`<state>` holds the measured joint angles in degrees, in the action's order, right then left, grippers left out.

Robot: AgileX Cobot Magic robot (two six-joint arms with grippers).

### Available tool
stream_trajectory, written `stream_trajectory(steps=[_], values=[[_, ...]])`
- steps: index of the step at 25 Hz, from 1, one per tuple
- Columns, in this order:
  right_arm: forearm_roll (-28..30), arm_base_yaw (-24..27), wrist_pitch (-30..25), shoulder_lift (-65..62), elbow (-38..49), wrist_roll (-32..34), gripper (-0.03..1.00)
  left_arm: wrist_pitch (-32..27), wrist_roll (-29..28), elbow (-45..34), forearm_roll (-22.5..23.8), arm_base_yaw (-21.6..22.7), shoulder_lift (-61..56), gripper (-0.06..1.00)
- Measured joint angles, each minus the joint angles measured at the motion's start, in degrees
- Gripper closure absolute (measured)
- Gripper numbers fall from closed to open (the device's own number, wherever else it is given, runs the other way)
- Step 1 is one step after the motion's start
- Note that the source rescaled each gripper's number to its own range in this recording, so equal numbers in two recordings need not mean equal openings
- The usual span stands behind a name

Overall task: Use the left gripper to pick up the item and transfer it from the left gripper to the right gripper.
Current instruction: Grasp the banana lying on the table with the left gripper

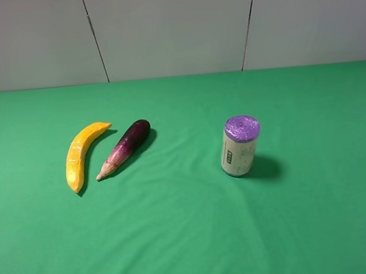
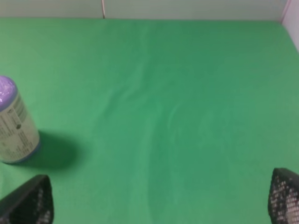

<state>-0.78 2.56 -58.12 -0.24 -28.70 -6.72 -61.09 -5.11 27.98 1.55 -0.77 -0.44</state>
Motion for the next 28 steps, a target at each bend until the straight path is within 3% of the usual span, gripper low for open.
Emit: stream_trajectory(steps=[28], values=[[0.0,0.0,0.0,0.0,0.0,0.0,-0.03,0.0,0.0,0.0,0.0,0.0,0.0,-0.02]])
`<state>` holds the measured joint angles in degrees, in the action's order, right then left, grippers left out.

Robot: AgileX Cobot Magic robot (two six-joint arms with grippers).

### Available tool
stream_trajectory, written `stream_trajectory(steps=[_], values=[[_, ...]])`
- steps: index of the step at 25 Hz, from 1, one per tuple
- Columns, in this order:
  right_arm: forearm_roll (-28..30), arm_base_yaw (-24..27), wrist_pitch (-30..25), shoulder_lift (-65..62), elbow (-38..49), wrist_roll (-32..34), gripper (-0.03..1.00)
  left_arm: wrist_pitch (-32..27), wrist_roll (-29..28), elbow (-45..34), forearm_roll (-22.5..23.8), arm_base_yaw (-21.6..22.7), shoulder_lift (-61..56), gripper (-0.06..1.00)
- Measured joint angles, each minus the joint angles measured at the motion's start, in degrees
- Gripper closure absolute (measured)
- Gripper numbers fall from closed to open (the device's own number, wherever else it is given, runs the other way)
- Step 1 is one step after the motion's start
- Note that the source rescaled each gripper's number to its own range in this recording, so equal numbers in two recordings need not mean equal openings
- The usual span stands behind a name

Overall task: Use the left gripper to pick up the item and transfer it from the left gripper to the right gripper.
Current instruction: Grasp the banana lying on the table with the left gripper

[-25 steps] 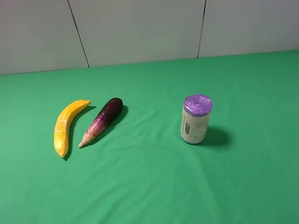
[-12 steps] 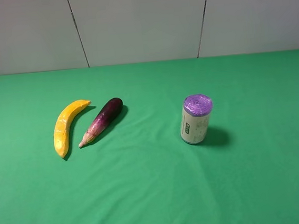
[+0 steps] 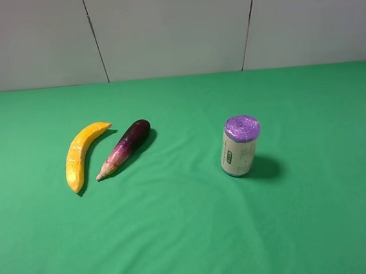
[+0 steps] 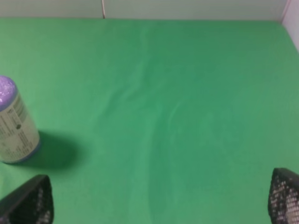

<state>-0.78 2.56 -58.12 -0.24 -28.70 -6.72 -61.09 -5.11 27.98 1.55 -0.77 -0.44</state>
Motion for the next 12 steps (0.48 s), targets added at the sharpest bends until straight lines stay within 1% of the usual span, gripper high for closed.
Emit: stream_trajectory(steps=[5,7,12], values=[[0.0,0.0,0.0,0.0,0.0,0.0,-0.03,-0.2,0.0,0.1,0.0,0.0,0.0,-0.02],[0.0,0.0,0.0,0.0,0.0,0.0,-0.03,-1.1,0.0,0.6,0.0,0.0,0.3,-0.02],[0.0,0.0,0.0,0.0,0.0,0.0,-0.03,-3.1,0.0,4.5,0.0,0.0,7.1,-0.02]])
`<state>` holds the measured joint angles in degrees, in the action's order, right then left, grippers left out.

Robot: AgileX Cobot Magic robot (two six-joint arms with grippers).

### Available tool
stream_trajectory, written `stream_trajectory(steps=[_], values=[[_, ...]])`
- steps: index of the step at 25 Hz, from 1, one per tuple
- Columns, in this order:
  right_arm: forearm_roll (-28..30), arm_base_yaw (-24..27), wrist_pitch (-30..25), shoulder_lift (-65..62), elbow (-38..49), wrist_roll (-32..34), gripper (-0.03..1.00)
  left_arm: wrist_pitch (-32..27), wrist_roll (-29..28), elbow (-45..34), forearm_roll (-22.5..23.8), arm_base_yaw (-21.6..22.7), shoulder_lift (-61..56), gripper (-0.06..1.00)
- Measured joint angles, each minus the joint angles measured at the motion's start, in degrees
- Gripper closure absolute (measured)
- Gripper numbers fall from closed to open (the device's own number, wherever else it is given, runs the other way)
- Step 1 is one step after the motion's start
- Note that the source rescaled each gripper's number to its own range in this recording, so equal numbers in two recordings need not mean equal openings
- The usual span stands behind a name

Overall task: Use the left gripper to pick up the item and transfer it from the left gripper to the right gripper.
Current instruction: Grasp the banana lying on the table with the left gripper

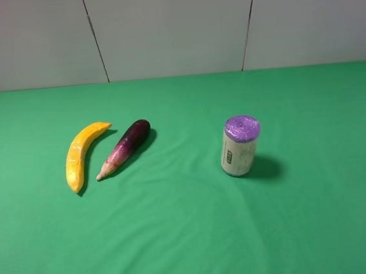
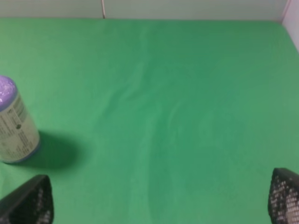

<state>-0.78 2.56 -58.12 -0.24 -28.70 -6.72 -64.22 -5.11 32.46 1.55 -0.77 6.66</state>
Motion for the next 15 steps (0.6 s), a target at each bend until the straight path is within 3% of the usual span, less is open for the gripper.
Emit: stream_trajectory(steps=[15], values=[[0.0,0.0,0.0,0.0,0.0,0.0,-0.03,3.1,-0.1,7.2,0.0,0.0,27.1,-0.05]])
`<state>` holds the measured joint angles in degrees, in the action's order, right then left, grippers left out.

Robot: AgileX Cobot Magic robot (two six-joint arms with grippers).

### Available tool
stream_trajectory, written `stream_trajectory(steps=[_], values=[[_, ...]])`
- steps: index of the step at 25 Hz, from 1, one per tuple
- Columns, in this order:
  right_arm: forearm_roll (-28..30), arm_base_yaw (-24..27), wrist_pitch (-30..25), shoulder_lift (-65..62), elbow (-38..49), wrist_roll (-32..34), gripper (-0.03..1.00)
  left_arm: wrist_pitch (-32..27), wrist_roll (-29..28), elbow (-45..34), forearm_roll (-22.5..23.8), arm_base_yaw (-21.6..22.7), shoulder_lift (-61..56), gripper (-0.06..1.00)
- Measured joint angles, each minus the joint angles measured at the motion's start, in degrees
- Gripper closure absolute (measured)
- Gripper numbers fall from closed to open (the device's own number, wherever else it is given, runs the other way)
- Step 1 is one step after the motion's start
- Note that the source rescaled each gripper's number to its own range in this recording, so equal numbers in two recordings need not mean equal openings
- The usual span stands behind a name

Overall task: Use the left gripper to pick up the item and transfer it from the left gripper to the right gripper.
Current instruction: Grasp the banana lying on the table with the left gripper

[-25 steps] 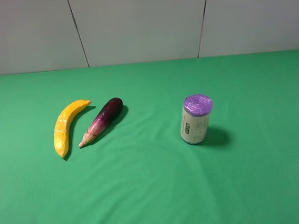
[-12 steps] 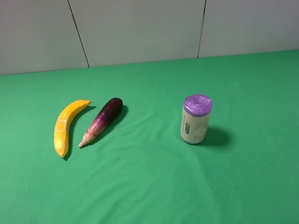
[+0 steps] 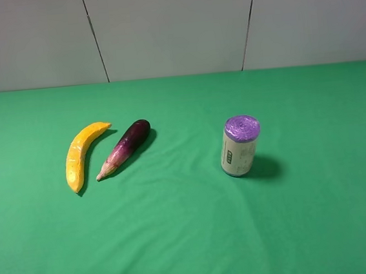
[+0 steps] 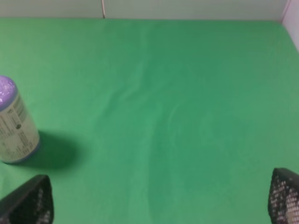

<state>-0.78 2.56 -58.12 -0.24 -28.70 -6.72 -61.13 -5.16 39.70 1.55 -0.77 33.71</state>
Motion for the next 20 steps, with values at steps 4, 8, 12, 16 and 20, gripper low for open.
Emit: stream_trajectory(steps=[4,8,12,16,20], values=[[0.0,0.0,0.0,0.0,0.0,0.0,-0.03,1.3,-0.5,1.8,-0.1,0.0,7.3,-0.05],[0.0,0.0,0.0,0.0,0.0,0.0,-0.03,2.6,-1.5,2.8,-0.3,0.0,14.7,-0.05],[0.0,0.0,0.0,0.0,0.0,0.0,-0.03,5.4,-2.0,2.8,-1.1,0.0,21.3,-0.05],[0.0,0.0,0.0,0.0,0.0,0.0,-0.03,8.1,-2.1,3.0,-1.9,0.0,27.1,-0.05],[0.0,0.0,0.0,0.0,0.0,0.0,-0.03,10.2,-2.2,3.0,-2.8,-0.1,32.3,-0.05]])
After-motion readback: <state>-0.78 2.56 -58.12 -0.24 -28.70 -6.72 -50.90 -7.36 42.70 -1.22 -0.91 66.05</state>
